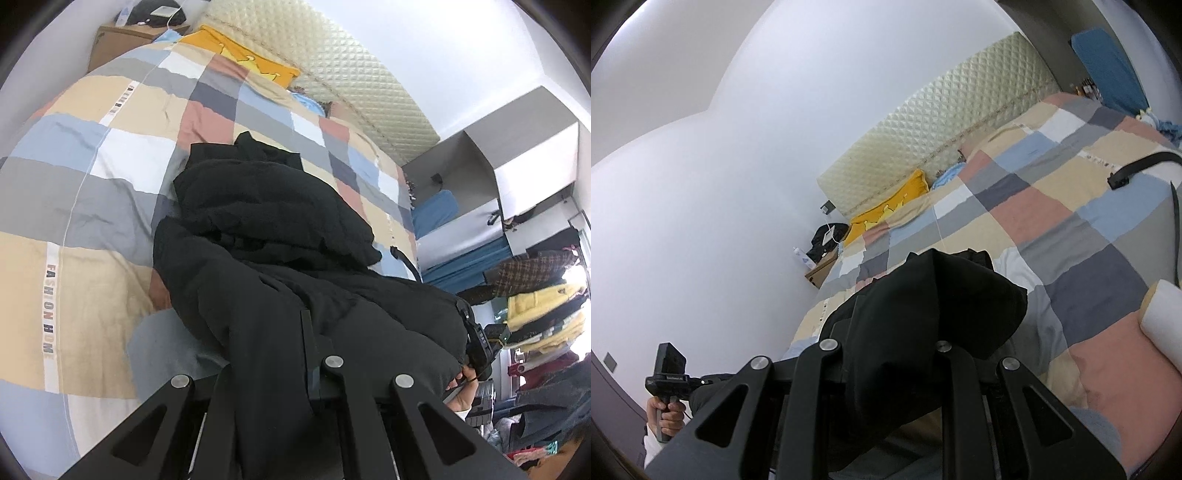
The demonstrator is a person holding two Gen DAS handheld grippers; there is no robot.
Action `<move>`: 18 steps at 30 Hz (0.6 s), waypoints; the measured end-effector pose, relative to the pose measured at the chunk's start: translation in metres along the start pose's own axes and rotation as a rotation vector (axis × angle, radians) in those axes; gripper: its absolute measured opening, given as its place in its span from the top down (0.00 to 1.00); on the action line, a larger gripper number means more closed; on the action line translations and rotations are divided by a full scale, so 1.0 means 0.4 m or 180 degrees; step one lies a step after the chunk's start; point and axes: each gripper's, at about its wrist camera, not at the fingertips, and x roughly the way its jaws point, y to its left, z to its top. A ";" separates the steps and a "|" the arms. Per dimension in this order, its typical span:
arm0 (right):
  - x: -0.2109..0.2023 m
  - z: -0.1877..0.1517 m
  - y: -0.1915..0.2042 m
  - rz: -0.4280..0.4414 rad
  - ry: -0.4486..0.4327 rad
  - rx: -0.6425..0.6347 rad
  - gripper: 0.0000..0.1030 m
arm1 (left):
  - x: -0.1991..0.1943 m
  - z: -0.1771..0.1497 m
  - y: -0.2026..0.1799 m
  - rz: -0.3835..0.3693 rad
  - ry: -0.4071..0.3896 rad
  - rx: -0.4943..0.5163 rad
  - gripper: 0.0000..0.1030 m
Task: Fold large clothes
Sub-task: 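Lift the hem with both grippers and fold it toward the collar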
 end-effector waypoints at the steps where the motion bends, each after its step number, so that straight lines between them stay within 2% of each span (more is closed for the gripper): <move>1: 0.008 0.005 -0.003 0.0008 0.0011 0.0031 0.82 | 0.001 0.007 0.000 0.0017 -0.0005 -0.0009 0.94; 4: 0.027 0.023 -0.002 -0.0020 0.0011 0.0039 0.82 | 0.009 0.047 -0.012 0.0085 -0.0033 0.0011 0.94; 8: 0.067 0.070 -0.017 -0.0091 -0.0022 0.0169 0.81 | 0.011 0.113 -0.038 0.0014 -0.0090 0.0011 0.94; 13: 0.119 0.125 -0.023 -0.0148 0.0005 0.0249 0.81 | 0.034 0.198 -0.065 0.0062 -0.0132 0.0048 0.94; 18: 0.225 0.188 -0.037 -0.0369 0.0094 0.0200 0.80 | 0.097 0.290 -0.072 0.0247 -0.0160 0.0078 0.93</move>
